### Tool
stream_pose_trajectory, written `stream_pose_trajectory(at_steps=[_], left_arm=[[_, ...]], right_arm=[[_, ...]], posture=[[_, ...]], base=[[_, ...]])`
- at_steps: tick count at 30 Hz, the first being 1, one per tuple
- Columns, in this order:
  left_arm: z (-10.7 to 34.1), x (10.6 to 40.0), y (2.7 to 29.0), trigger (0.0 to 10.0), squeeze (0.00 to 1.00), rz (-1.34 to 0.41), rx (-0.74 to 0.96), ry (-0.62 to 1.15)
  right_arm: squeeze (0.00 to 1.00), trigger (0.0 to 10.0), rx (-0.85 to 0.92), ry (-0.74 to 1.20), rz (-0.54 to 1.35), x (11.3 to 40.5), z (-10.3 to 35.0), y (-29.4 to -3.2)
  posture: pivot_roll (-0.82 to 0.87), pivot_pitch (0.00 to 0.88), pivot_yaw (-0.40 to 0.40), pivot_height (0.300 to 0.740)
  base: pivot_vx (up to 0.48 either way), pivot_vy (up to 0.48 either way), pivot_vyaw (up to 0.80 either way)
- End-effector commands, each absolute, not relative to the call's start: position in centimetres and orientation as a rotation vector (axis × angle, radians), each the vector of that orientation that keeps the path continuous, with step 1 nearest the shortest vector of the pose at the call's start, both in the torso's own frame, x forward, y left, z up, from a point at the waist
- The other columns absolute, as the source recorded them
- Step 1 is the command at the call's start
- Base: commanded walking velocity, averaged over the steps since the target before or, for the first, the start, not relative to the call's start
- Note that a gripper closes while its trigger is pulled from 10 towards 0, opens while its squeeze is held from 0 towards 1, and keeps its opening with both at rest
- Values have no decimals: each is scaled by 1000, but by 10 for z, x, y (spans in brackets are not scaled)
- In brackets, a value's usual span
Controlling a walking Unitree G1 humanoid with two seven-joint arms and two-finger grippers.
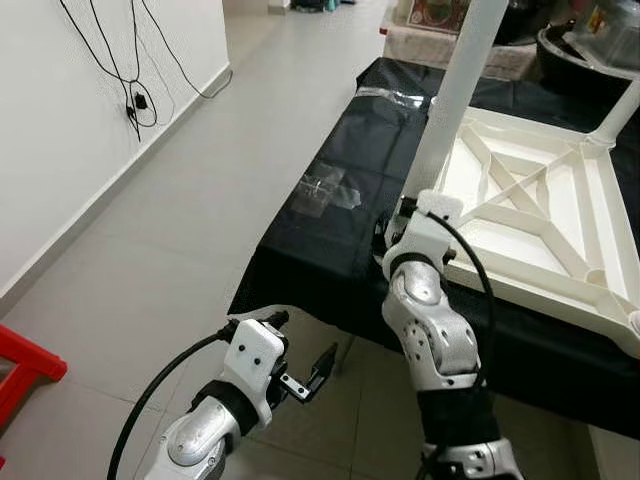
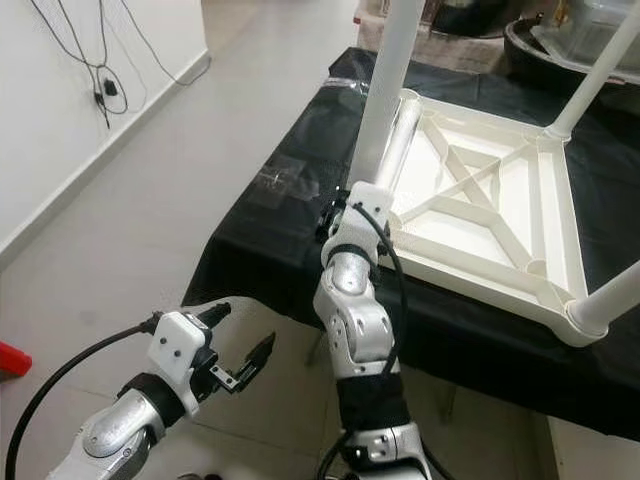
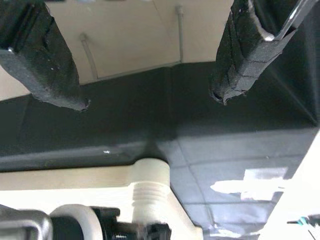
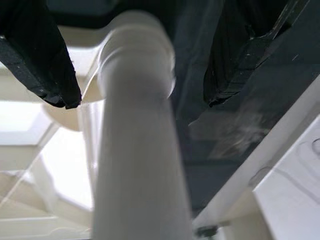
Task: Building children table
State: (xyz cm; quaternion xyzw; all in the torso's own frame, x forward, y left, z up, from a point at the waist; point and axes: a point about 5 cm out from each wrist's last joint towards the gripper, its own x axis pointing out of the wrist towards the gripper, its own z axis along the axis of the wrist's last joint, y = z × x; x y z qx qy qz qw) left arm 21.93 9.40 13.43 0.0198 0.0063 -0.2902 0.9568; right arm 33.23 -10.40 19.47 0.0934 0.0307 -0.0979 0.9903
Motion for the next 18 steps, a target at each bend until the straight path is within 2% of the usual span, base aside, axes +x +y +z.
stream_pose_trajectory(at_steps=[1, 10, 11, 14, 16, 18], left_arm=[[128, 219, 94, 10000, 0, -593, 46, 32], [126, 220, 96, 10000, 0, -578, 53, 30], [126, 221, 98, 10000, 0, -560, 59, 30], [125, 222, 102, 10000, 0, -525, 62, 39], [122, 219, 108, 10000, 0, -459, 47, 72], [121, 218, 108, 10000, 0, -450, 45, 82]], right_arm=[[0, 10000, 180, 91, -152, 325, 186, -102], [0, 10000, 113, 97, -71, 306, 171, -121], [0, 10000, 50, 97, 4, 297, 162, -124], [0, 10000, 29, 119, 106, 283, 149, -126], [0, 10000, 30, 159, 302, 250, 125, -125], [0, 10000, 13, 155, 303, 247, 122, -125]], posture=[[72, 99, -59, 740], [61, 85, -54, 740], [59, 83, -54, 740], [56, 79, -49, 740], [54, 73, -45, 740], [53, 69, -42, 740]], base=[[0, 0, 0], [0, 0, 0], [0, 0, 0], [0, 0, 0], [0, 0, 0], [0, 0, 0]])
